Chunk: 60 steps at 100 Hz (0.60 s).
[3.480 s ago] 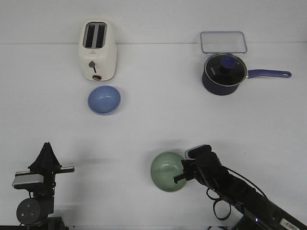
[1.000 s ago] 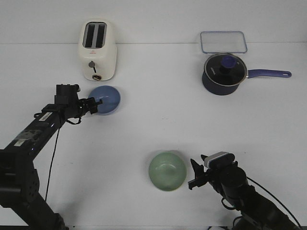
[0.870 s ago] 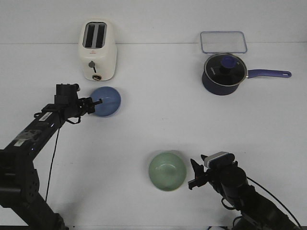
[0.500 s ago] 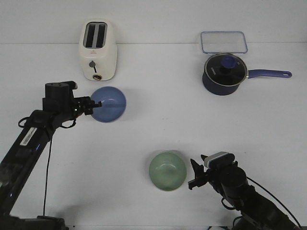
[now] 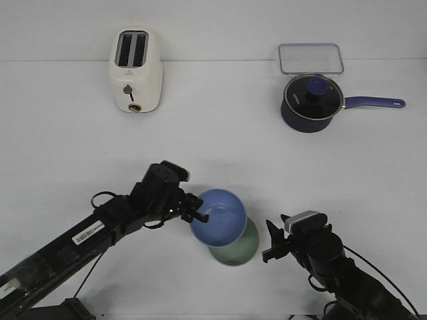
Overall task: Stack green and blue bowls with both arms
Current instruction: 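Carry the blue bowl with the left gripper and lower it into the green bowl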
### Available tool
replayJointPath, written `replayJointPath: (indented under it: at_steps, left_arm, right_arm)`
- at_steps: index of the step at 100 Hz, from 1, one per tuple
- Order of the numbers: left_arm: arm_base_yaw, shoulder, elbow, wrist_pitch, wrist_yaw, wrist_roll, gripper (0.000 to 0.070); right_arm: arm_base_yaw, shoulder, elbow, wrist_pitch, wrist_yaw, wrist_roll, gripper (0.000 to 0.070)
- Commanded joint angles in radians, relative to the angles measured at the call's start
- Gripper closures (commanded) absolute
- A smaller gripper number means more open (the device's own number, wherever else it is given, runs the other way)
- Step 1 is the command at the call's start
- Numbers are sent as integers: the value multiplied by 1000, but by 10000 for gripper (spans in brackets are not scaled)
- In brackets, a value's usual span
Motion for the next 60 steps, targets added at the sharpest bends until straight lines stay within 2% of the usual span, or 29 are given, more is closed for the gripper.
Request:
replayJointPath:
  at_steps: [1,27,31,41,44,60]
  left_arm:
    - [-48,43,15,15,-13,-22,690]
    - [-117,119,15,37,-34,-22,669]
    - [-117,119,15,38,-37,-21,610]
    - [-113,106,16,39,-43,-21,388]
    - [-107,95,16,37,-46,-19,349]
    - [-71,-12,16,27,-47,29,339]
  right_arm:
    - [8,5,10,13,4,-7,421]
    - [8,5,10,11,4,-6,420]
    - [8,5,10,11,4,-6,420]
    - [8,5,10,11,4,-7,420]
    - [8,5,10,11,4,-7,420]
    - [8,0,10,12,7,-16,420]
